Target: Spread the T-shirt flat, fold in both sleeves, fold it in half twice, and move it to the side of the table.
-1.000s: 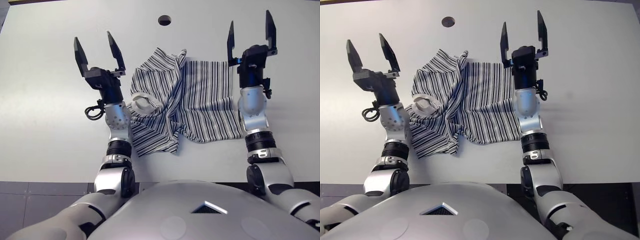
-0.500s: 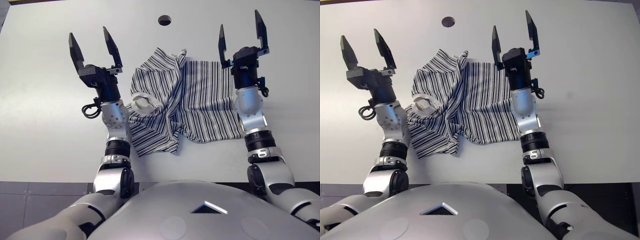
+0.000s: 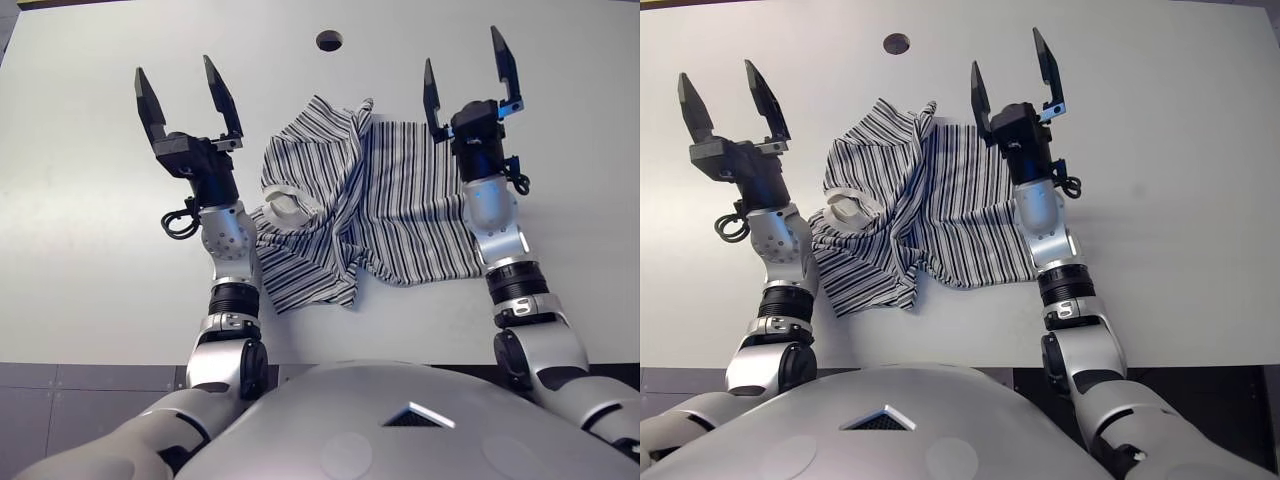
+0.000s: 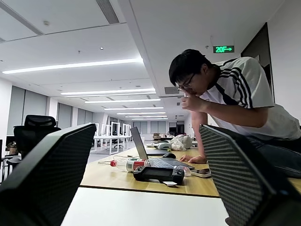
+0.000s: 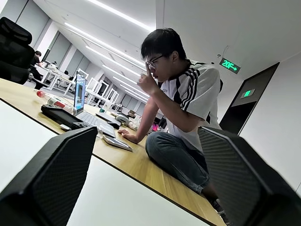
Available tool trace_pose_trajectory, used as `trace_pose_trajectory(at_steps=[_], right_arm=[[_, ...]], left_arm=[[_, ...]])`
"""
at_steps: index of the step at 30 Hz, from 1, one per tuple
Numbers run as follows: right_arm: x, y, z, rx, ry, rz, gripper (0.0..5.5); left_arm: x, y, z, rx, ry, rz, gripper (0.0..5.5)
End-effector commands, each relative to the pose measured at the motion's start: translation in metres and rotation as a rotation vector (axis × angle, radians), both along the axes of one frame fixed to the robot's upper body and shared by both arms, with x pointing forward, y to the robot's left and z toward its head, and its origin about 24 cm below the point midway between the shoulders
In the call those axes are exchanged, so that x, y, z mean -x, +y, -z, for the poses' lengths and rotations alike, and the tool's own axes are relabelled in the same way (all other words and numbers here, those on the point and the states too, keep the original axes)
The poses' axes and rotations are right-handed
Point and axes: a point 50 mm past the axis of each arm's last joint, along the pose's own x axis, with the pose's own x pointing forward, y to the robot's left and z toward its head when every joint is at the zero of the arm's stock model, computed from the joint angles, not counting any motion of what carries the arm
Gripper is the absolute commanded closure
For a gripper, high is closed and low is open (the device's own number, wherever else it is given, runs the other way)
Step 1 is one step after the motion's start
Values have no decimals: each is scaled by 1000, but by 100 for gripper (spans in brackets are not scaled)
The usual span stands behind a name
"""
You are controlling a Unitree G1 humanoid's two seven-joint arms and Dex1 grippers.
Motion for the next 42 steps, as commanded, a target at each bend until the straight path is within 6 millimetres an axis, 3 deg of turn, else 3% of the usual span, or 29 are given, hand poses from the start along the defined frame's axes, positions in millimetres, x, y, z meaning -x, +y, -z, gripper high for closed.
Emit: trace_pose_trajectory(at_steps=[1,14,18,22,28,31,36,39,42], right_arm=[[-3,1,-3,-15,-15,20,155],[-5,2,0,-17,-5,24,155],[-12,50,-4,337,-1,-276,155],[-17,102,7,877,33,-617,155],[-12,128,38,1257,152,-813,155],[-12,123,55,1353,232,-802,155],[-24,110,61,1344,343,-664,155],[-49,76,55,1224,482,-409,155],[-66,30,50,1057,625,-154,155]], left_arm=[[1,-3,4,-17,25,22,140],[1,-2,5,-43,27,11,140],[-3,3,0,-43,12,-10,140],[-6,20,-11,-50,-36,-72,140],[-10,30,-19,-52,-58,-106,140],[-12,25,-20,-56,-62,-89,140],[-15,22,-21,-57,-65,-75,140],[-16,23,-24,-59,-75,-76,140],[-17,25,-26,-63,-77,-86,140]])
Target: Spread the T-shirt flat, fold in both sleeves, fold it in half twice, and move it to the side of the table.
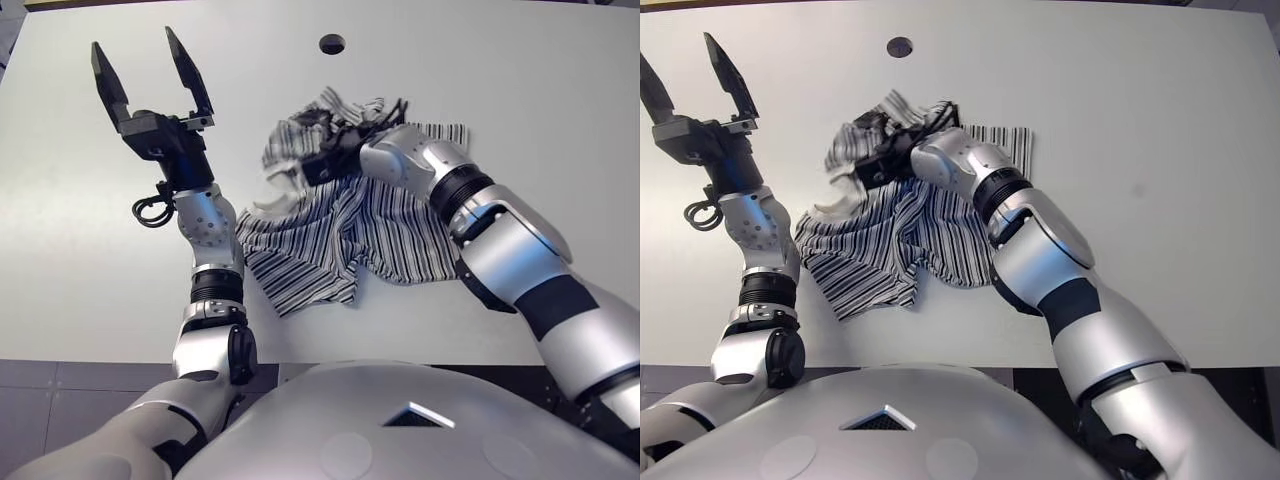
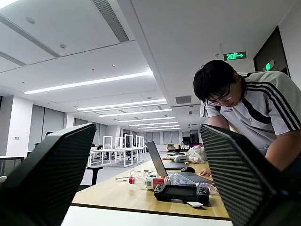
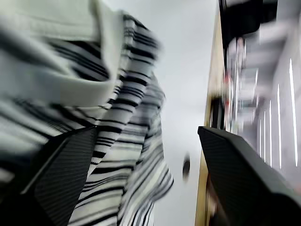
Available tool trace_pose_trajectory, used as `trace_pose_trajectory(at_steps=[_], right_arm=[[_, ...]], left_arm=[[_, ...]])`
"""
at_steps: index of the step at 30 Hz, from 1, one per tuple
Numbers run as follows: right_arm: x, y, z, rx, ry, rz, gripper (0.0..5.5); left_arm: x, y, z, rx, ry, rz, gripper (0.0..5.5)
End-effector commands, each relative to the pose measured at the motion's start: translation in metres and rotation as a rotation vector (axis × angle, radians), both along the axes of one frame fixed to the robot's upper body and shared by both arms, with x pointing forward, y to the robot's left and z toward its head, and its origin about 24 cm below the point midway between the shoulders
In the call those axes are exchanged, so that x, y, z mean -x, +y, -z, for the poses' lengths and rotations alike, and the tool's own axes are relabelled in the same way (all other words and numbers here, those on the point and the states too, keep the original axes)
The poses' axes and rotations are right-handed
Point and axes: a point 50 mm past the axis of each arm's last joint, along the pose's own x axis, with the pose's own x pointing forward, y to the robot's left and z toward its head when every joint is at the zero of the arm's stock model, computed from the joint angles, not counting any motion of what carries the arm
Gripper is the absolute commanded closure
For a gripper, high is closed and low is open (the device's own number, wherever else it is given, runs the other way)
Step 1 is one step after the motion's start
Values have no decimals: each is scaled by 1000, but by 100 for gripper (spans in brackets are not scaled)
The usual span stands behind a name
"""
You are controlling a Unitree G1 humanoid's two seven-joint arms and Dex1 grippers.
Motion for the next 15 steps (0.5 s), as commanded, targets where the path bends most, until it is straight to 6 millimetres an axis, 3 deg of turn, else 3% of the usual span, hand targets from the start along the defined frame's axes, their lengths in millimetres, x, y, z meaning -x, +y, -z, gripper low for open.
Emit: trace_pose_trajectory(at_steps=[1,6,8,11,15], right_arm=[[-13,-90,22,22,90,442,155],[-1,-183,38,-37,126,896,155],[5,-199,42,-70,125,1000,155],[2,-190,40,-181,124,1038,155],[-16,-168,15,-360,-39,958,155]], left_arm=[[-4,2,-8,-15,-22,-8,140],[-6,5,-14,-38,-40,-3,140],[-8,4,-15,-61,-33,16,140],[-11,2,-14,-116,-4,48,140],[-20,-15,3,-348,147,148,140]])
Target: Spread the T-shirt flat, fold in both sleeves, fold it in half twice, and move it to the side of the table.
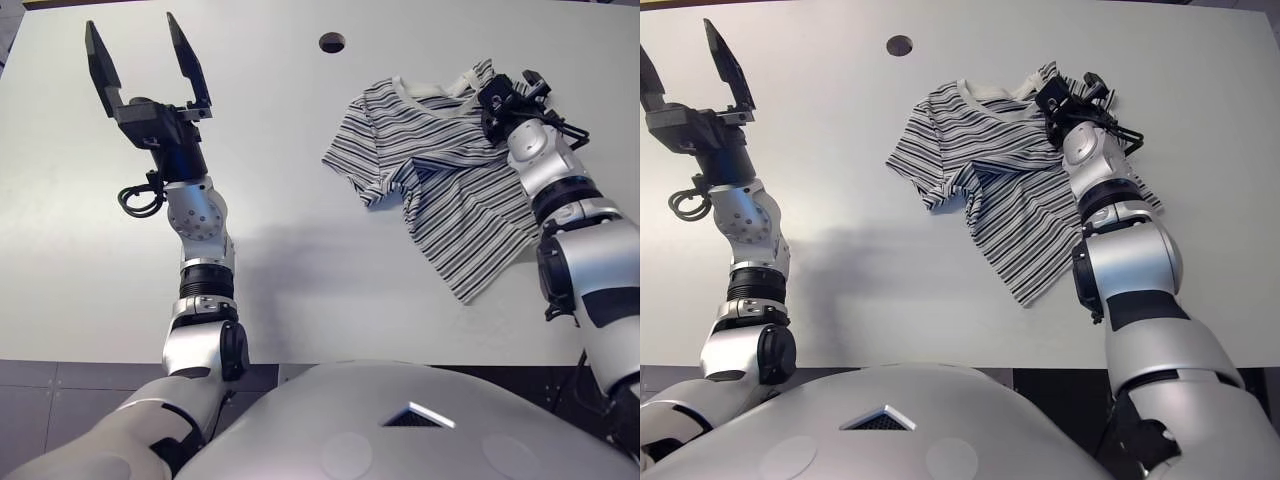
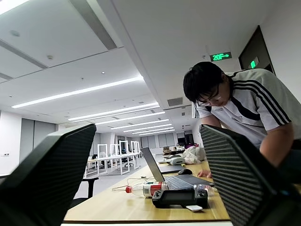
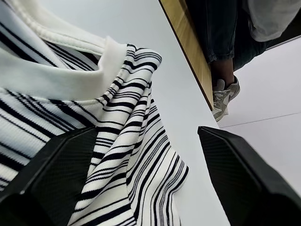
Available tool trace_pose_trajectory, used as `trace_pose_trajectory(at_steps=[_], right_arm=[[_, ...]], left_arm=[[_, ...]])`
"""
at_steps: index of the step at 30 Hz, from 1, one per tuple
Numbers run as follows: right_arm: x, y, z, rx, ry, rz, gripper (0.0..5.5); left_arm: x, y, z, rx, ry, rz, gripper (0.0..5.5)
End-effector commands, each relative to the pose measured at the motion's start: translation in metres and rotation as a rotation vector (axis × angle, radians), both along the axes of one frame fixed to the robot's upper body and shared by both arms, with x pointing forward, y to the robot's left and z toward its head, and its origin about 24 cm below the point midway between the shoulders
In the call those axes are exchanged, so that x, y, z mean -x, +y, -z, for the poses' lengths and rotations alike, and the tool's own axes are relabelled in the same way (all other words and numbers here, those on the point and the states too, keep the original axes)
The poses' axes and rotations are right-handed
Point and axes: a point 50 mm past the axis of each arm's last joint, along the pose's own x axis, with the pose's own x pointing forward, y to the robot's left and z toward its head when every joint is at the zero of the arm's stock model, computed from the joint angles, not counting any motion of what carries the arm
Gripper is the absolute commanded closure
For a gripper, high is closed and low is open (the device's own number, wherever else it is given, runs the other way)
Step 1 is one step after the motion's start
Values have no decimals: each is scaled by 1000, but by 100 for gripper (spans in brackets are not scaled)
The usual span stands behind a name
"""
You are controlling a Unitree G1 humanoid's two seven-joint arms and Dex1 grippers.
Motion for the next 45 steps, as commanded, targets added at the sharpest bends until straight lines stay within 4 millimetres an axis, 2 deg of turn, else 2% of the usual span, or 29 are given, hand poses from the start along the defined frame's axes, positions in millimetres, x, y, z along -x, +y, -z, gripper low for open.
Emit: trace_pose_trajectory(at_steps=[1,5,8,10,13,15,17,20,23,27,31,33,36,41,43,45], right_arm=[[0,19,-2,-57,-127,-71,155],[7,19,-35,-22,-458,-298,155],[38,37,-70,-69,-664,-508,155],[57,58,-85,-94,-718,-617,155],[74,81,-100,-130,-764,-727,155],[80,88,-110,-142,-790,-756,155],[81,90,-114,-136,-793,-757,155],[84,89,-118,-120,-790,-744,155],[86,87,-121,-105,-787,-750,155],[85,79,-137,-87,-822,-741,155],[85,83,-134,-84,-815,-753,155],[82,84,-134,-78,-811,-752,155],[80,90,-132,-83,-807,-768,155],[80,94,-134,-95,-815,-787,155],[82,93,-134,-103,-818,-785,155],[84,92,-133,-106,-815,-785,155]], left_arm=[[-15,-19,18,-295,186,104,140],[-26,-31,35,-520,337,175,140],[-39,-53,40,-689,413,303,140],[-44,-75,39,-777,418,403,140],[-48,-108,38,-899,411,544,140],[-48,-123,42,-1013,435,614,140],[-46,-130,53,-1129,487,667,140],[-40,-123,73,-1327,592,751,140],[-35,-101,84,-1535,676,797,140],[-48,-70,77,-1702,754,710,140],[-59,-22,67,-1804,851,514,140],[-63,-5,61,-1828,870,417,140],[-79,-7,44,-1794,767,251,140],[-92,-35,17,-1610,441,151,140],[-97,-38,-12,-1427,258,100,140],[-92,-34,-34,-1299,106,90,140]])
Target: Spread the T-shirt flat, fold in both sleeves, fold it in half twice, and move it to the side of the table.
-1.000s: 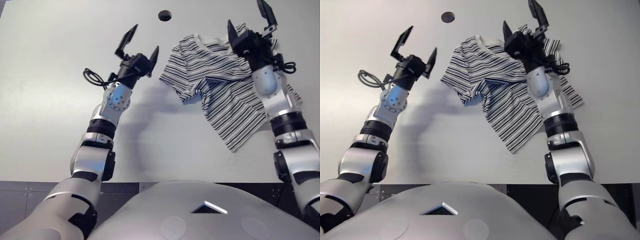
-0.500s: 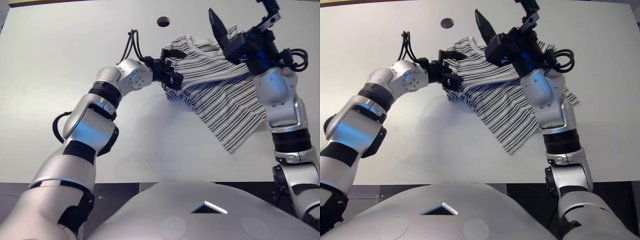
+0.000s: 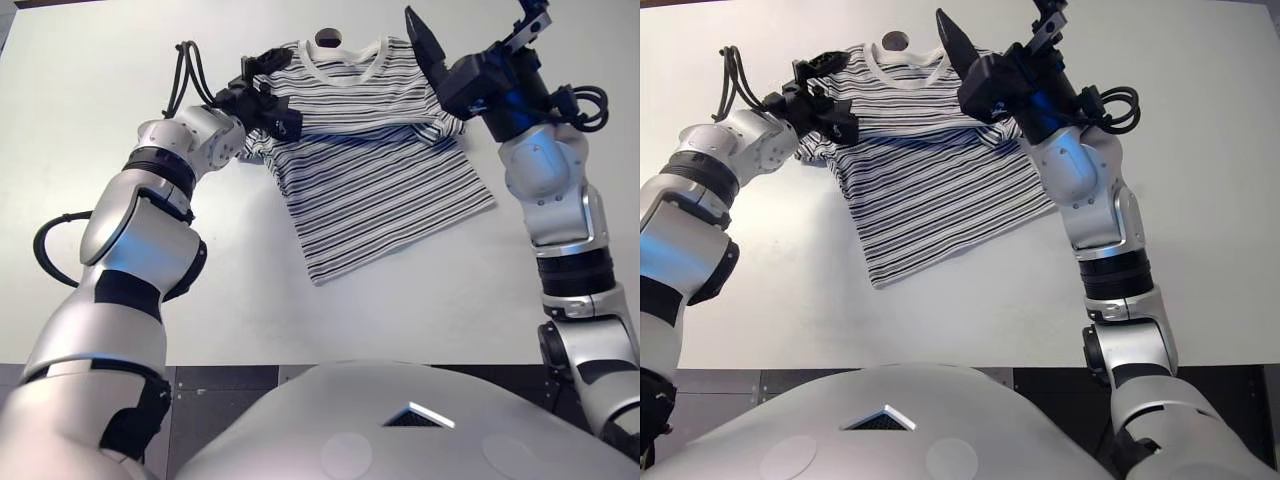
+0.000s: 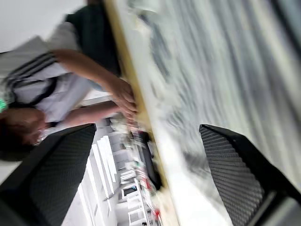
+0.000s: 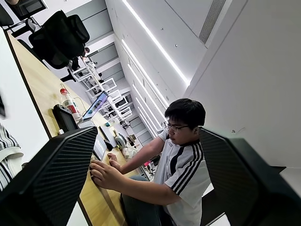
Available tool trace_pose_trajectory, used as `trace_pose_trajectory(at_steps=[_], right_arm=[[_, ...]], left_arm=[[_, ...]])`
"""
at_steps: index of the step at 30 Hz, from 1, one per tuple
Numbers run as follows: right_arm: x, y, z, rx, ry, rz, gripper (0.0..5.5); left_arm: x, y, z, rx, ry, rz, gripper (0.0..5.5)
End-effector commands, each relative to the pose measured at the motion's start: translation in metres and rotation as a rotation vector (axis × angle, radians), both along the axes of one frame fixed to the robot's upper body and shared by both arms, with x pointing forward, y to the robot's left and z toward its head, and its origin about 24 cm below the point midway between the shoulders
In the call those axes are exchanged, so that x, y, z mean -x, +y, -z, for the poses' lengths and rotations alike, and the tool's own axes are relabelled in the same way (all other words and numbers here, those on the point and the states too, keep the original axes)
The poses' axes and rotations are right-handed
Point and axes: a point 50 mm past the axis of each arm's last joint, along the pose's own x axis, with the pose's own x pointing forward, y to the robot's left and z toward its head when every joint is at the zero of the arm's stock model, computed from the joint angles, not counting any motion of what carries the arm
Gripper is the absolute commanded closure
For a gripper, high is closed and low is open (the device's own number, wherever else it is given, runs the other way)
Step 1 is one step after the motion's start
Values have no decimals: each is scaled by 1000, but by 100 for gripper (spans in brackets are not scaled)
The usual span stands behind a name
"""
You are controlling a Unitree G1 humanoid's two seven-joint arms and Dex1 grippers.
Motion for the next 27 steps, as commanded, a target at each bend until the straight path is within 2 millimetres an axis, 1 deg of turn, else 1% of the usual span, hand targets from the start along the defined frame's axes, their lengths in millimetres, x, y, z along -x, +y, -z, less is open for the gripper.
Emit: trace_pose_trajectory(at_steps=[1,2,3,5,6,7,8,9,10,12,13,15,16,18,20,22,23,25,27], right_arm=[[5,1,-1,5,-7,-18,155],[5,0,-1,7,-6,-18,155],[6,0,-2,10,-6,-17,155],[5,0,-5,22,-18,-14,155],[2,-2,-9,25,-36,2,155],[-1,-4,-13,26,-52,17,155],[-6,-8,-21,21,-69,44,155],[-11,-10,-27,20,-85,69,155],[-15,-11,-32,19,-98,86,155],[-20,-12,-39,20,-115,104,155],[-22,-12,-40,22,-117,106,155],[-23,-11,-37,63,-108,102,155],[-24,-12,-34,81,-101,101,155],[-25,-18,-29,124,-80,118,155],[-28,-25,-27,158,-66,139,155],[-30,-29,-26,180,-57,151,155],[-32,-30,-25,188,-54,156,155],[-34,-30,-23,196,-50,164,155],[-35,-27,-20,205,-42,161,155]], left_arm=[[2,7,-48,222,-214,107,140],[11,5,-48,247,-208,164,140],[26,-1,-41,260,-163,237,140],[67,-21,-10,252,28,395,140],[90,-29,10,208,151,466,140],[109,-34,24,176,253,511,140],[124,-37,33,156,331,535,140],[133,-40,38,142,379,542,140],[138,-42,41,137,409,534,140],[139,-44,46,109,442,504,140],[139,-45,49,91,458,492,140],[146,-42,60,27,526,473,140],[152,-37,63,6,555,466,140],[169,-19,63,-40,613,455,140],[195,-4,57,-34,687,471,140],[222,4,46,-4,751,509,140],[230,6,41,10,772,526,140],[238,8,33,28,784,543,140],[234,16,28,19,764,512,140]])
